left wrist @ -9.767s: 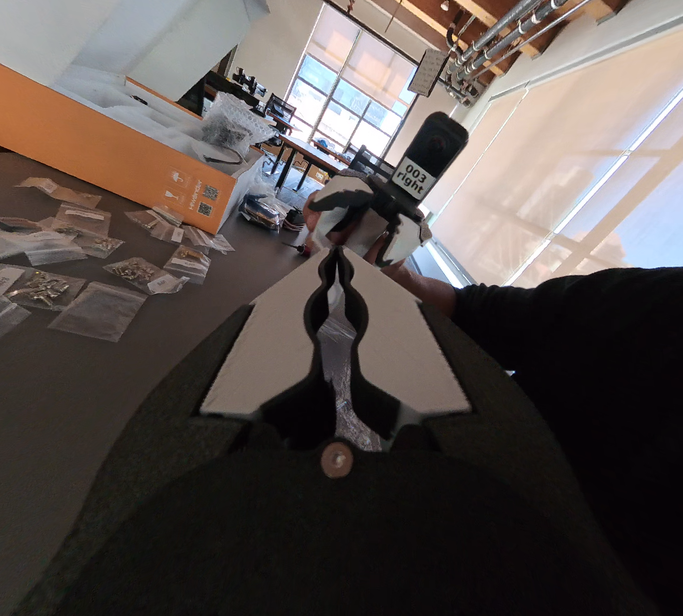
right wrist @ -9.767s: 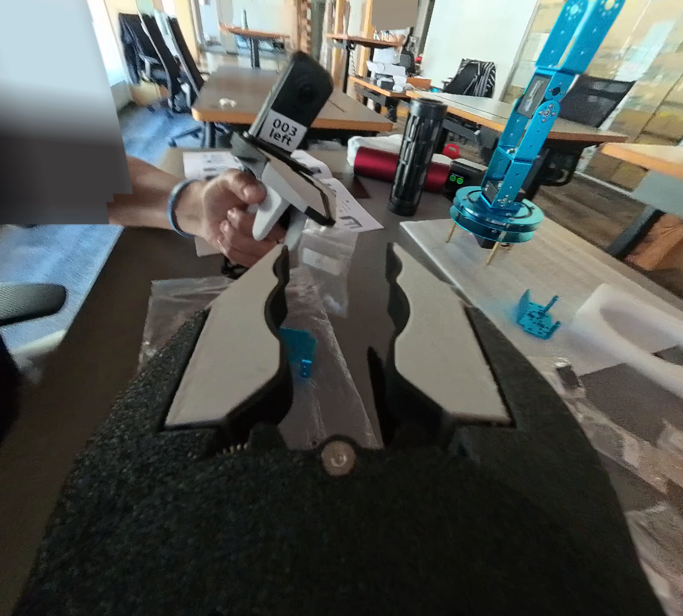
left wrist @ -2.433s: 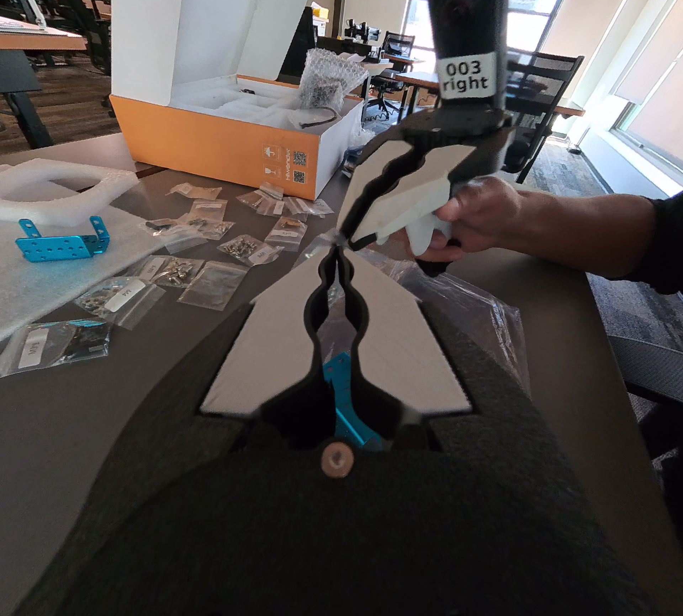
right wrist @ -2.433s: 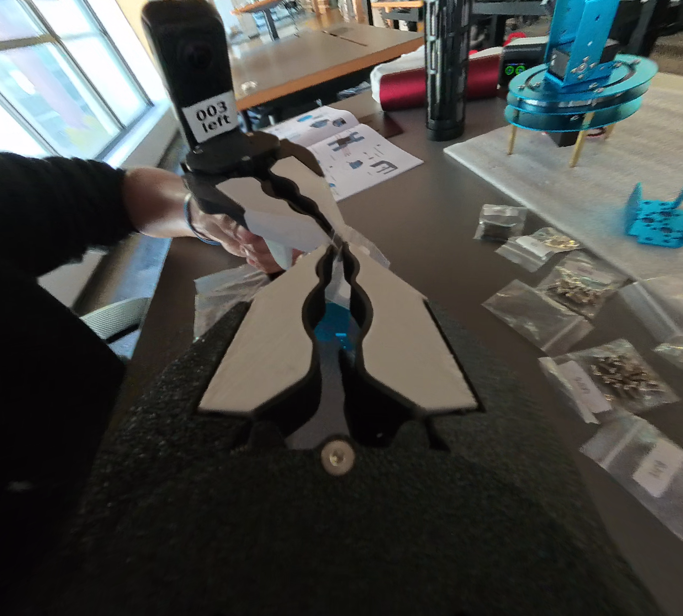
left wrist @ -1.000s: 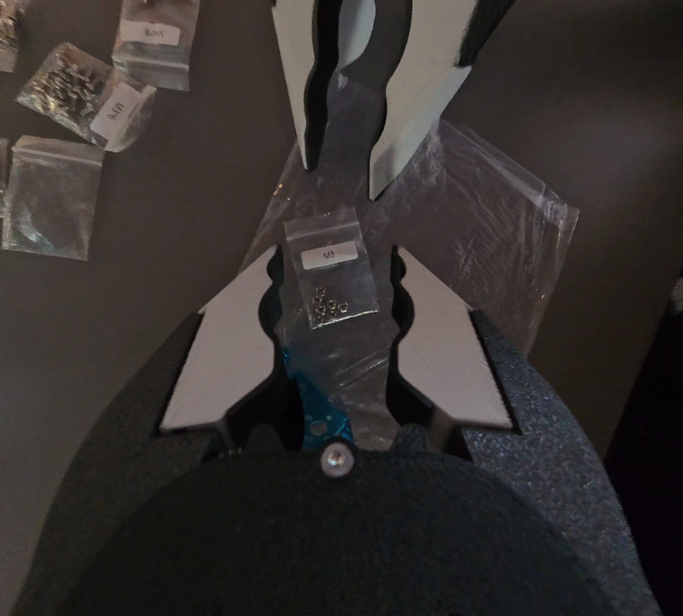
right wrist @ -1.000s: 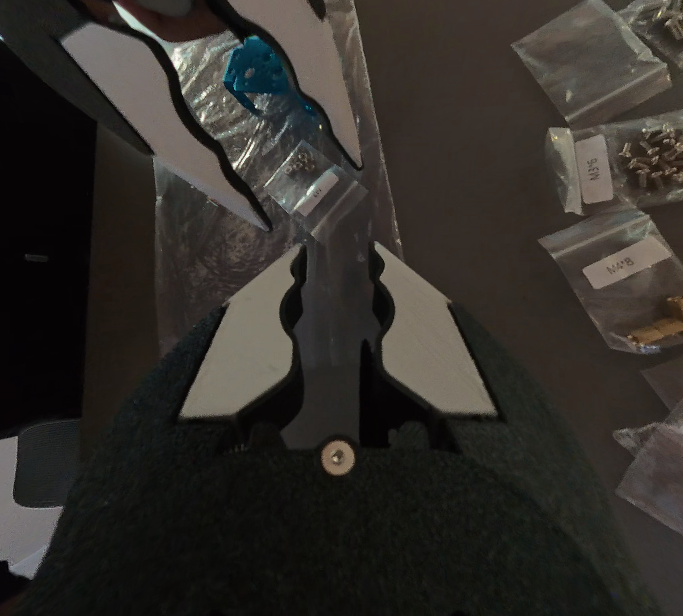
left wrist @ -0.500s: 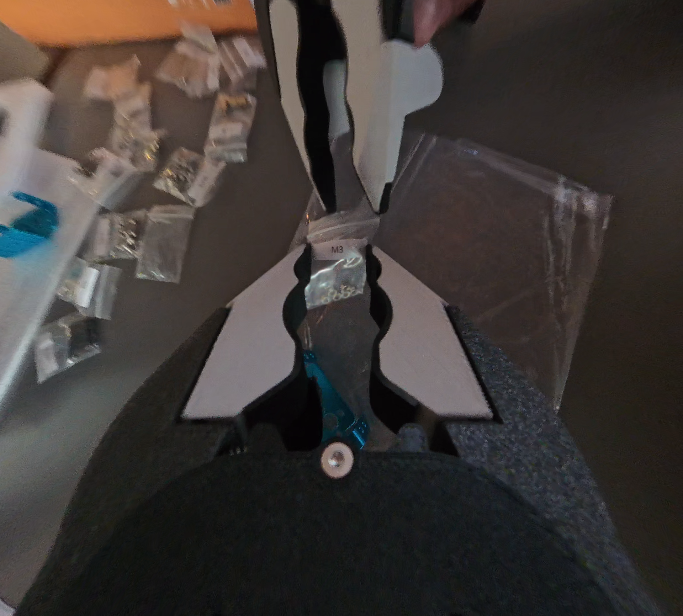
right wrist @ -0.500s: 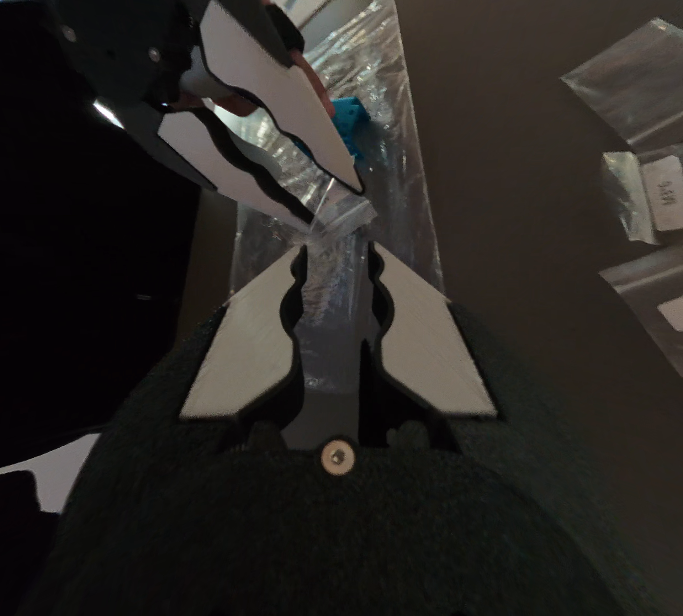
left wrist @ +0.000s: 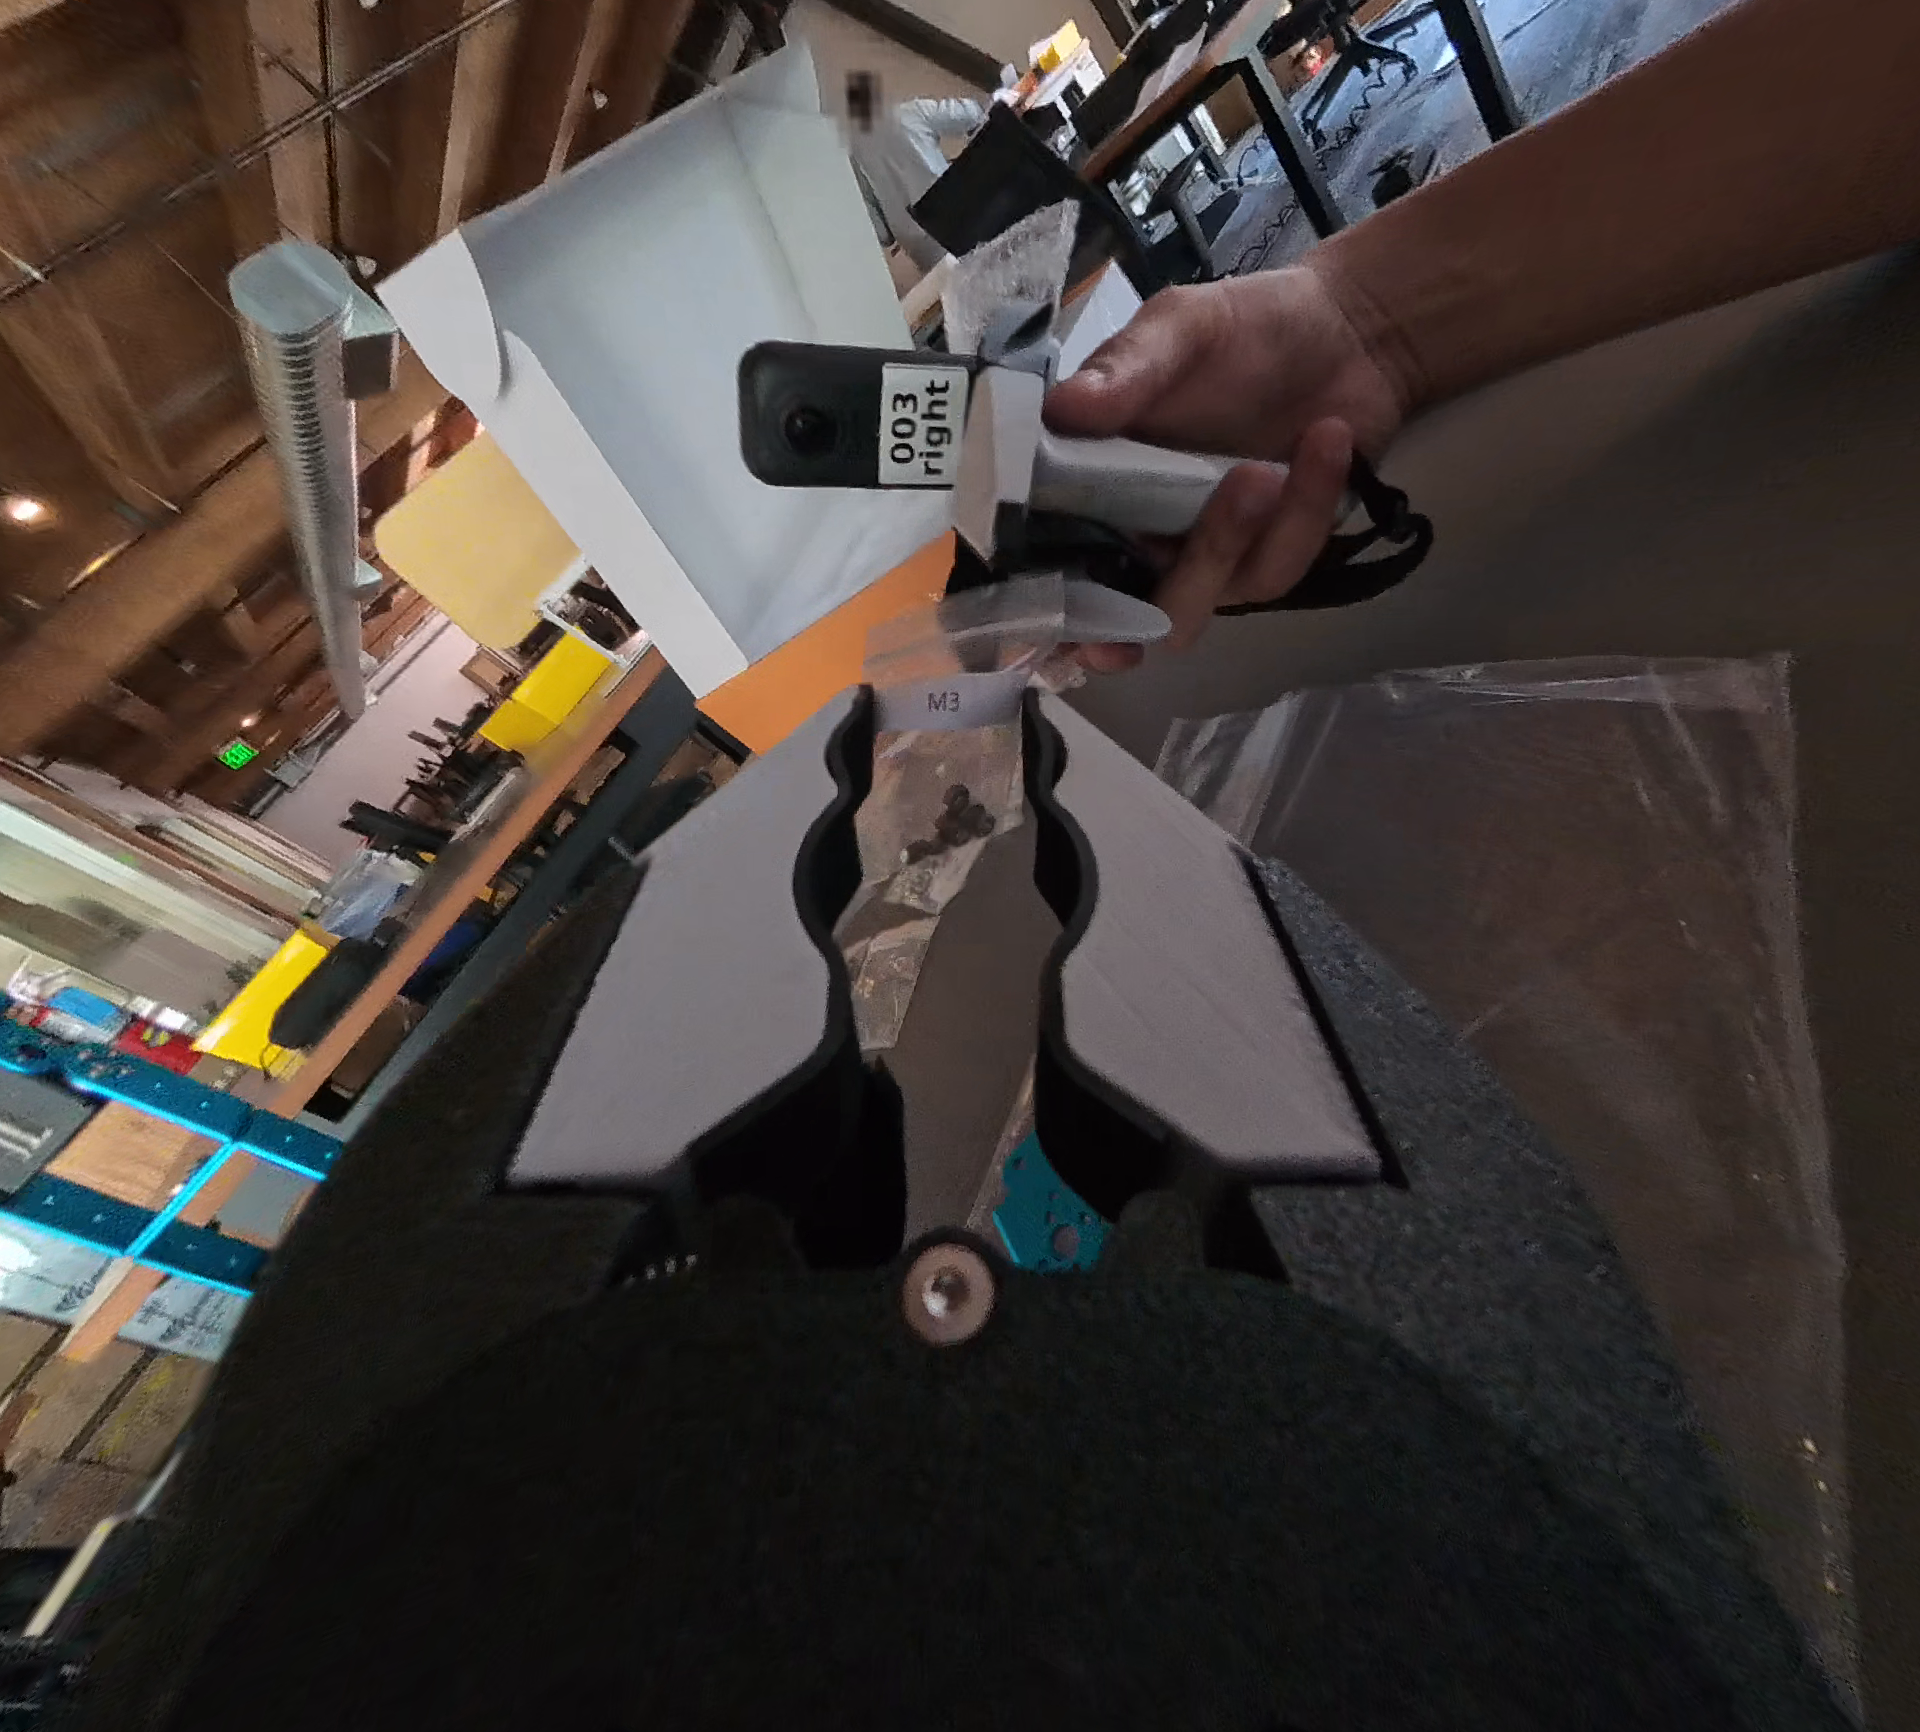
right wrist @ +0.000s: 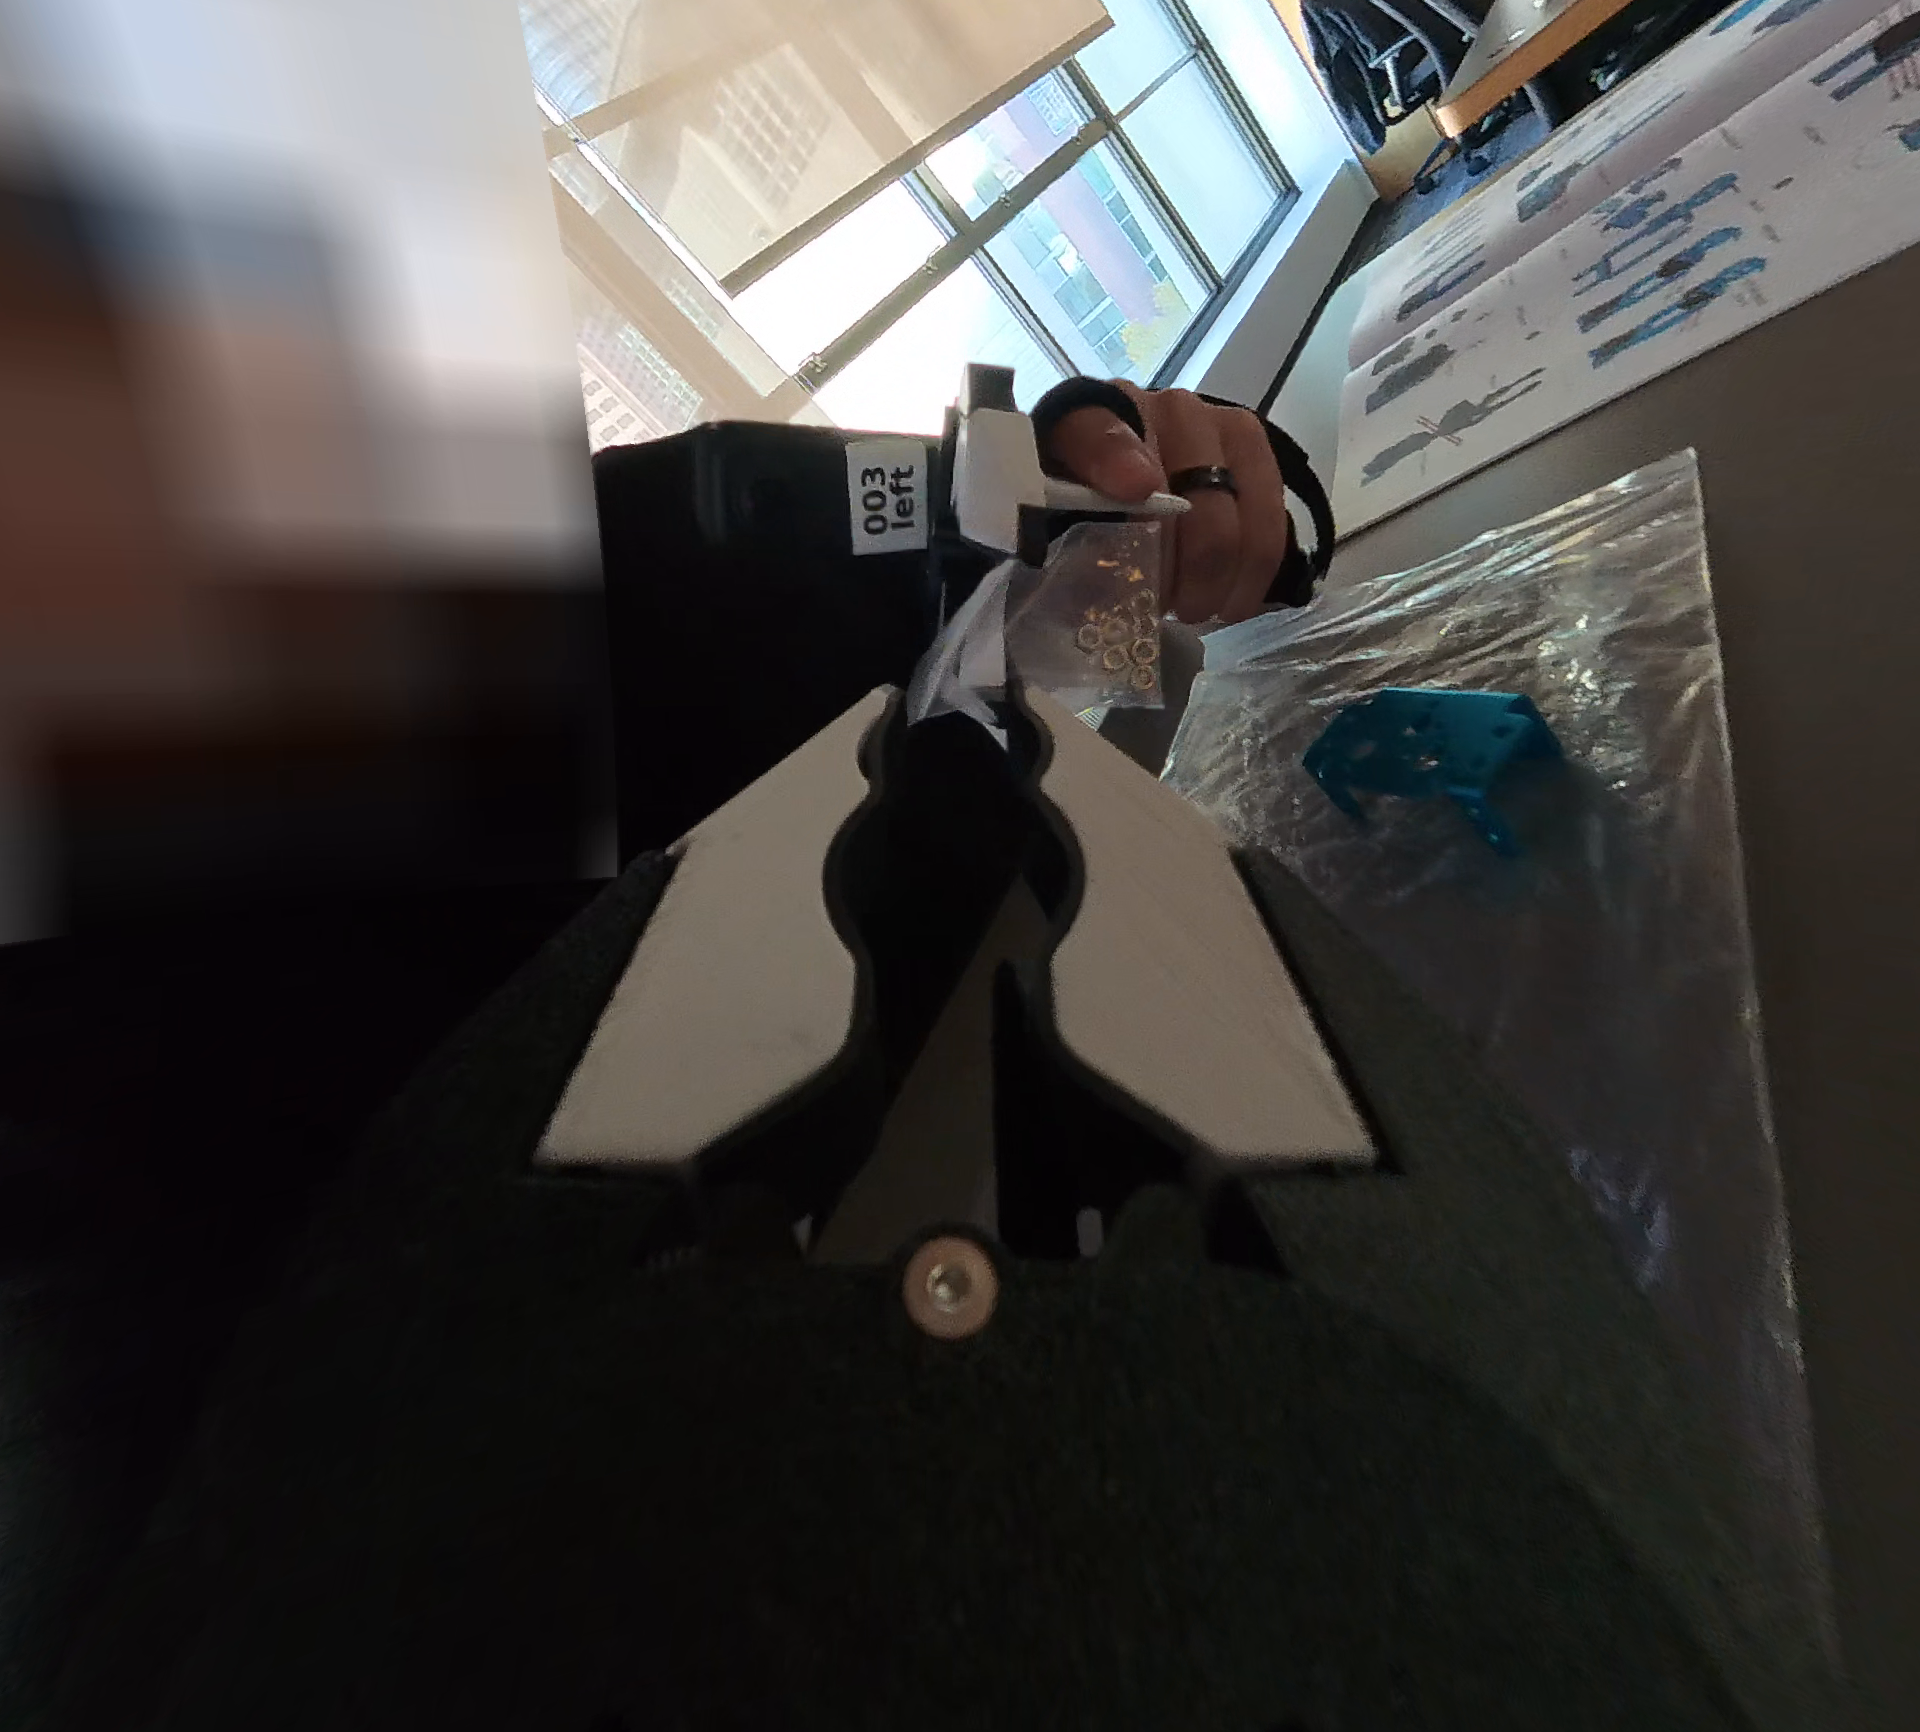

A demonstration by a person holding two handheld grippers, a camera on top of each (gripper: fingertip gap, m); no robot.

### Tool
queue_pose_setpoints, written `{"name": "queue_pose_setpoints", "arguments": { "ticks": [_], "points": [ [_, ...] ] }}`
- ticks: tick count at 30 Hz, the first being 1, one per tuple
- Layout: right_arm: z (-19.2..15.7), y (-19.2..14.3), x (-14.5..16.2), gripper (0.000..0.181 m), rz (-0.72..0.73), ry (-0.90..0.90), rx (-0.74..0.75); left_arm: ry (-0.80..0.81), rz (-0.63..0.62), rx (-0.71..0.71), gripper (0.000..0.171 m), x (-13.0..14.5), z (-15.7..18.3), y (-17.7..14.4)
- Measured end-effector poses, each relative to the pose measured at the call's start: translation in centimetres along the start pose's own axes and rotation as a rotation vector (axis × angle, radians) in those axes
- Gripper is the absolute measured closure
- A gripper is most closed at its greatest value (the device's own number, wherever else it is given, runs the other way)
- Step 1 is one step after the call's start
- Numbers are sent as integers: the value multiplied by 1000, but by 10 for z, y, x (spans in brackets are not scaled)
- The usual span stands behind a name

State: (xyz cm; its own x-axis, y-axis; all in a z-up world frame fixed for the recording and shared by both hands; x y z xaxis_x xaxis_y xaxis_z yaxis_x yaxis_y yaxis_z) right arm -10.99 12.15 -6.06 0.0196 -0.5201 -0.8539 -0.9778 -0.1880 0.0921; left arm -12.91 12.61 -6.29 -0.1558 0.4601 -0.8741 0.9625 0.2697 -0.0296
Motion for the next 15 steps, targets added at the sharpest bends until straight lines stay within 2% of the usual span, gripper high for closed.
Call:
{"name": "queue_pose_setpoints", "arguments": {
  "ticks": [3,15],
  "points": [
    [-2,4,-6,169,28,-13,-11,5,18,12,144,-2,3,-2],
    [3,8,2,174,-8,-14,18,5,11,22,145,3,4,-1]
  ]
}}
Point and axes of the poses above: each gripper's, where its closed fingertips meet, y out along the fingers, x out of its underside, z = x × y across the jaws, the point moved 1 cm from there along -y, back along the fingers, and after that the axes turned 12 degrees about -y, right-handed, at the moved point
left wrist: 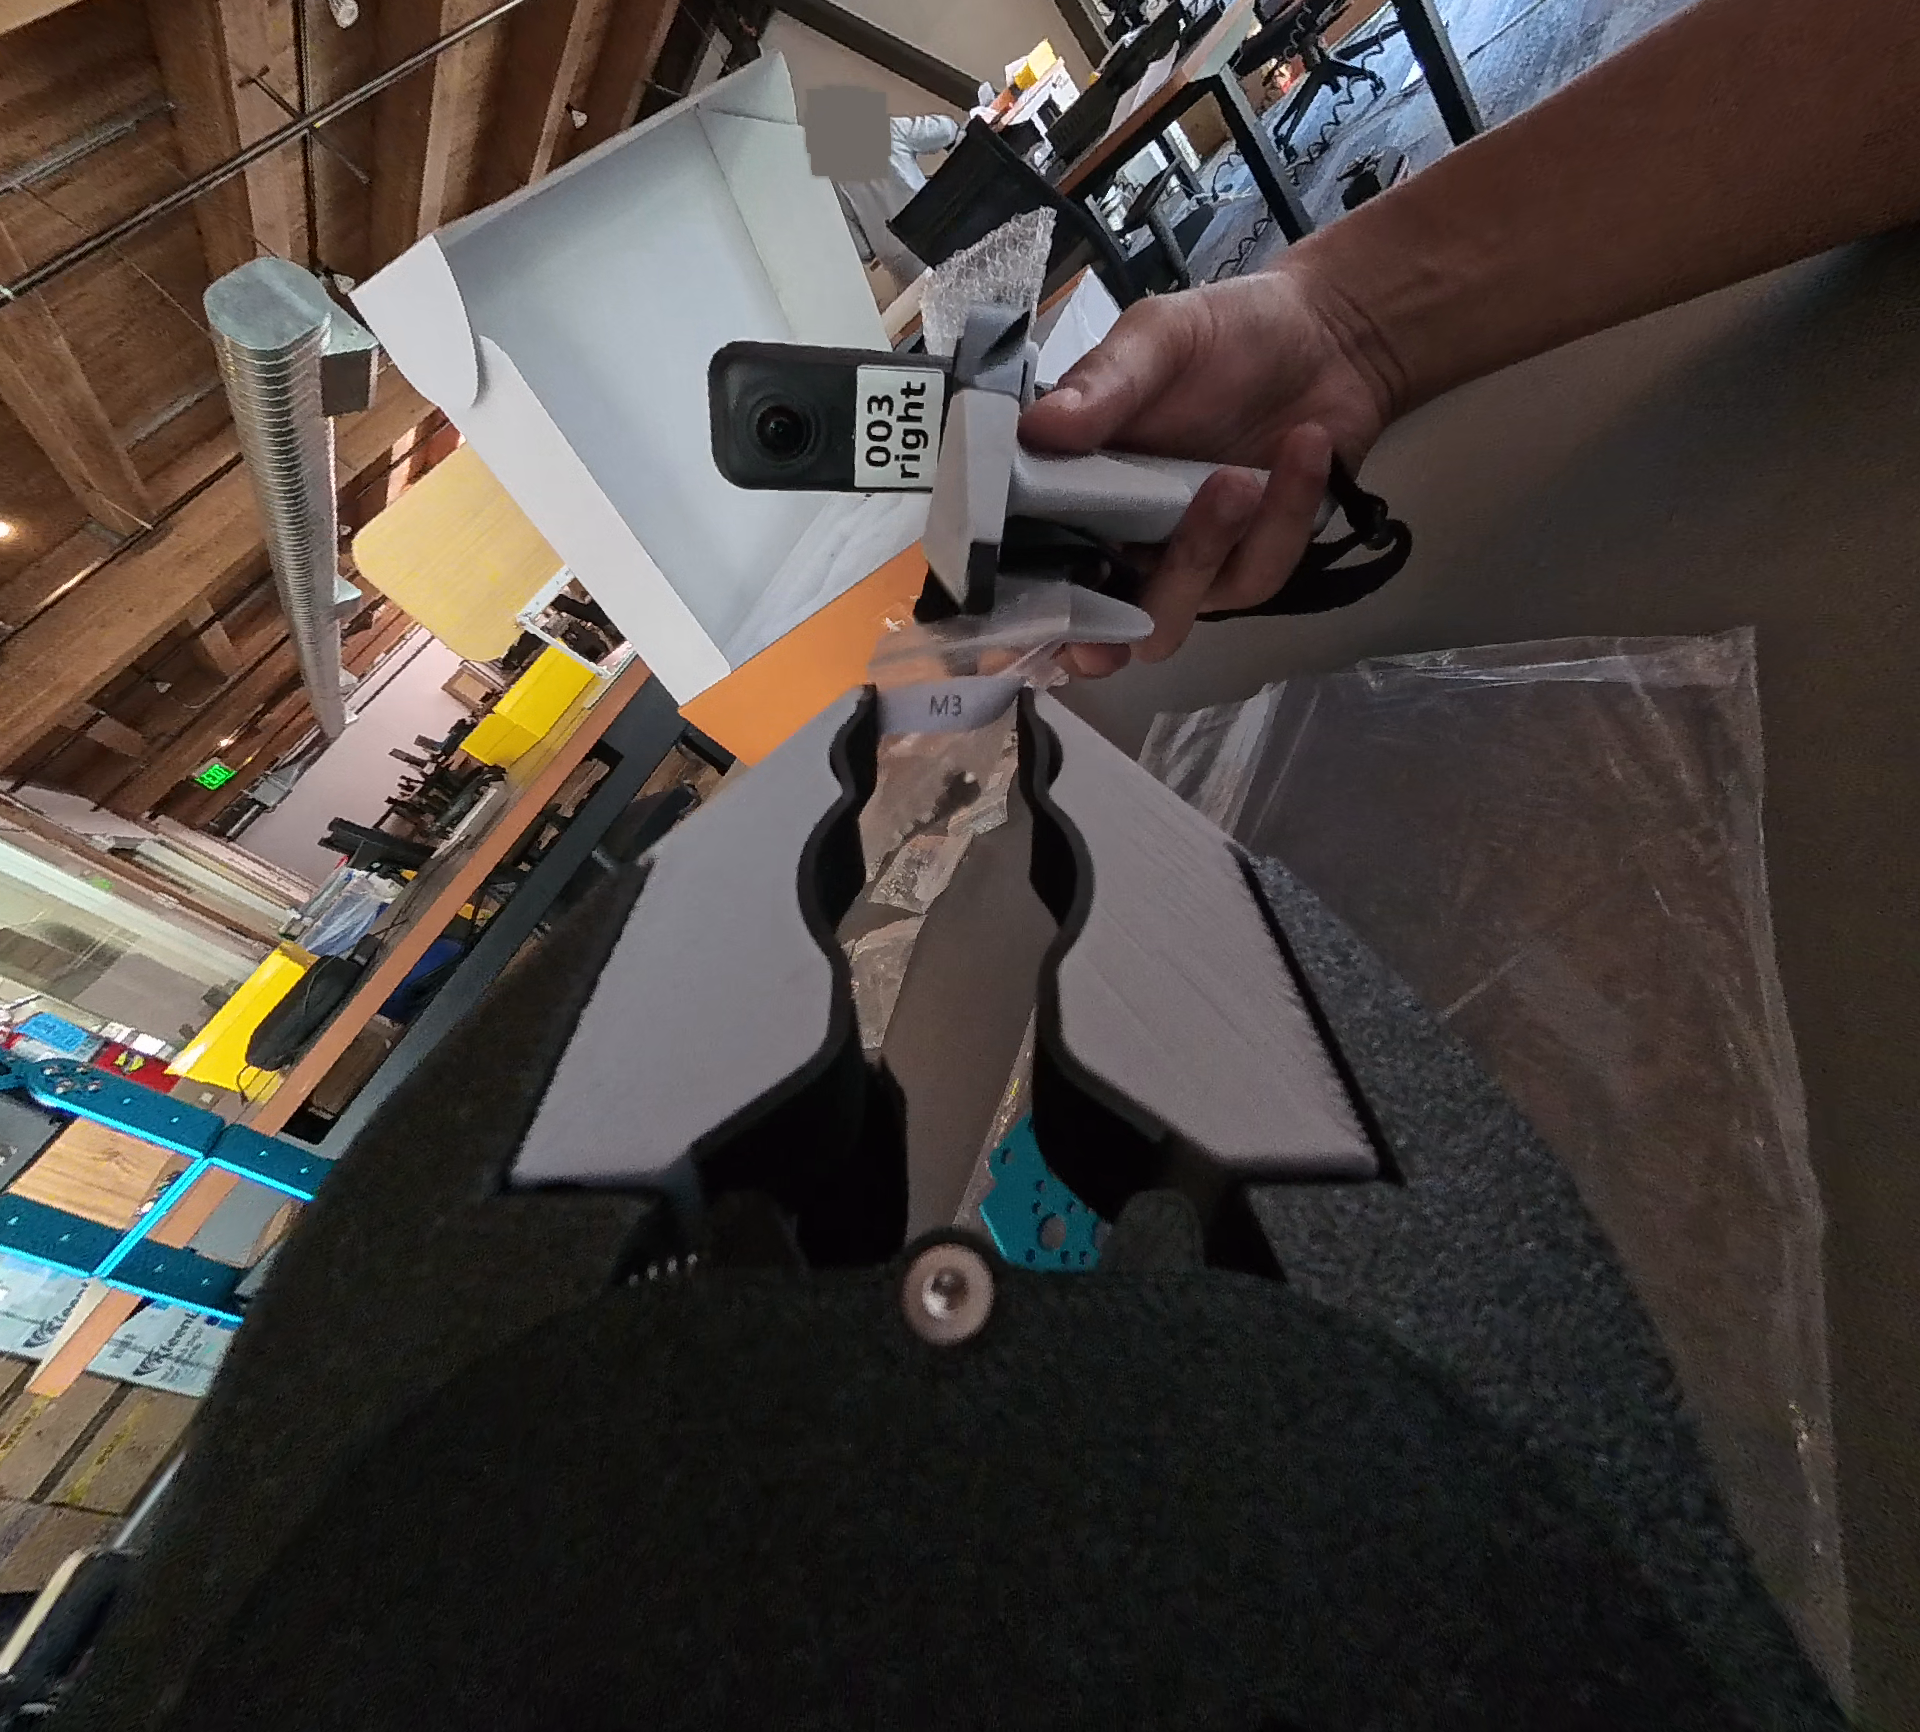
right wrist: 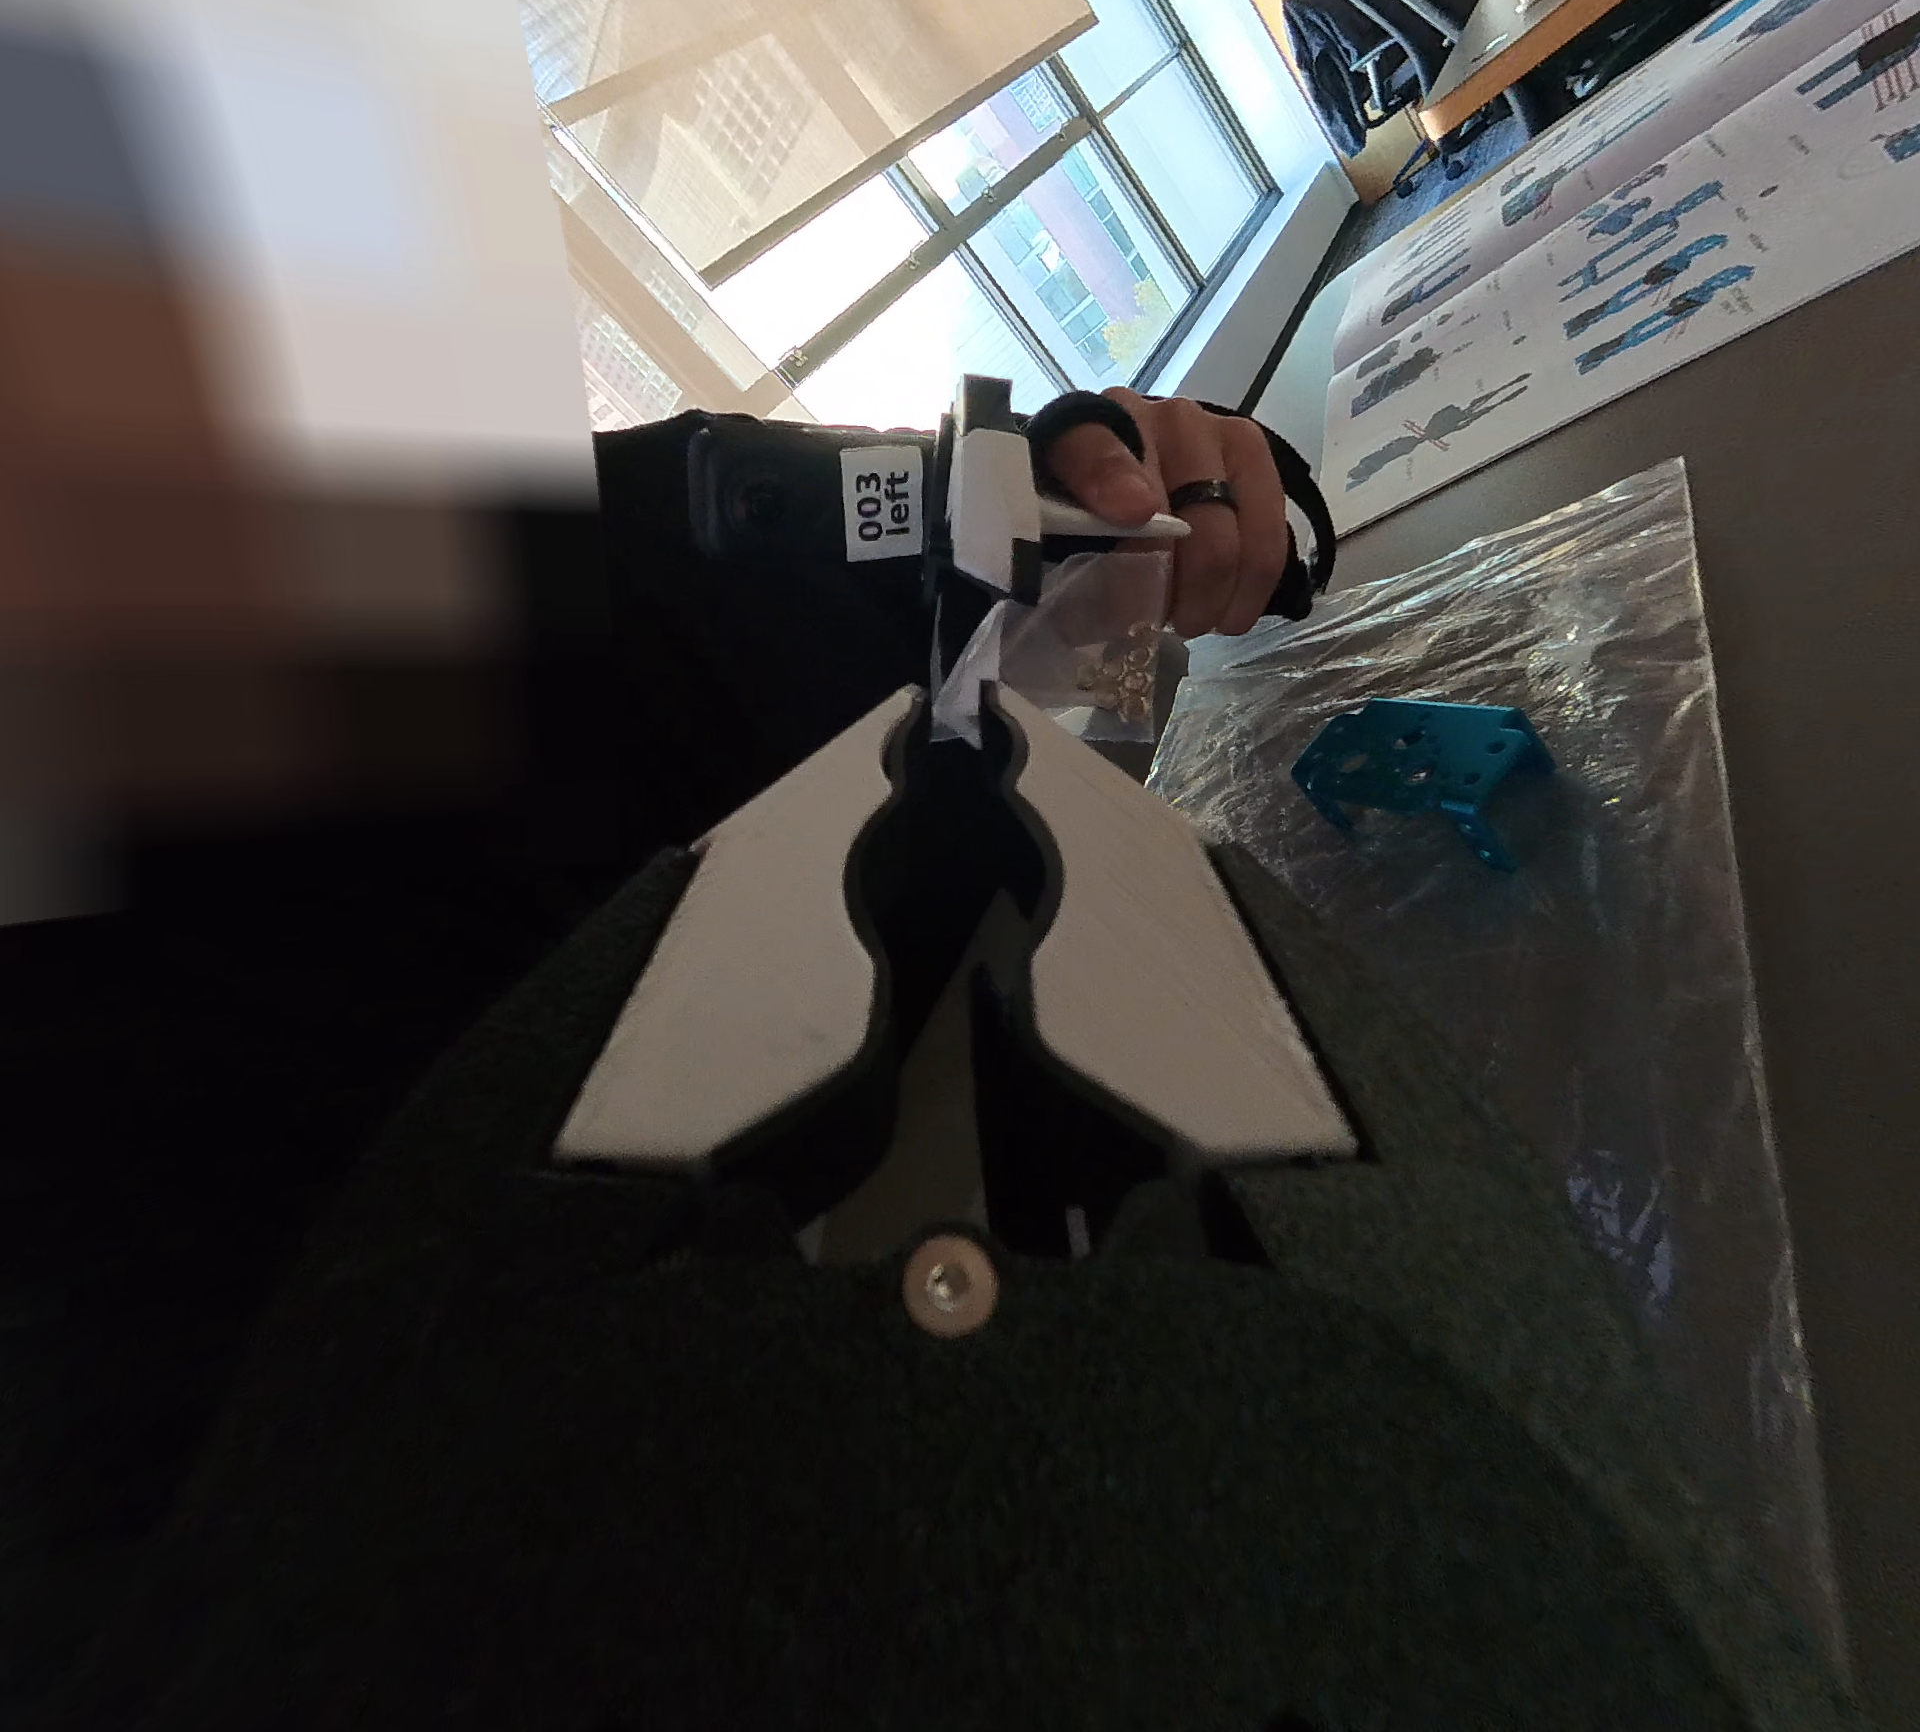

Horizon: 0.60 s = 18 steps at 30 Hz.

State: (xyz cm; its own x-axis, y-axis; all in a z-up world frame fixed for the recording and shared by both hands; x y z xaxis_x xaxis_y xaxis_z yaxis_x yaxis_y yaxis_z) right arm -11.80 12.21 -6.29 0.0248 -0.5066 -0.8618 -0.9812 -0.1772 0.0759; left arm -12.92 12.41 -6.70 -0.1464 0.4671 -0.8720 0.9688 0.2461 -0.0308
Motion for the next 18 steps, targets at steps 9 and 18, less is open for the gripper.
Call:
{"name": "queue_pose_setpoints", "arguments": {
  "ticks": [9,18],
  "points": [
    [-8,2,-4,178,31,-12,-45,11,13,-6,146,-1,0,0],
    [-9,6,-3,176,23,-12,-51,29,35,-15,147,-4,1,-1]
  ]
}}
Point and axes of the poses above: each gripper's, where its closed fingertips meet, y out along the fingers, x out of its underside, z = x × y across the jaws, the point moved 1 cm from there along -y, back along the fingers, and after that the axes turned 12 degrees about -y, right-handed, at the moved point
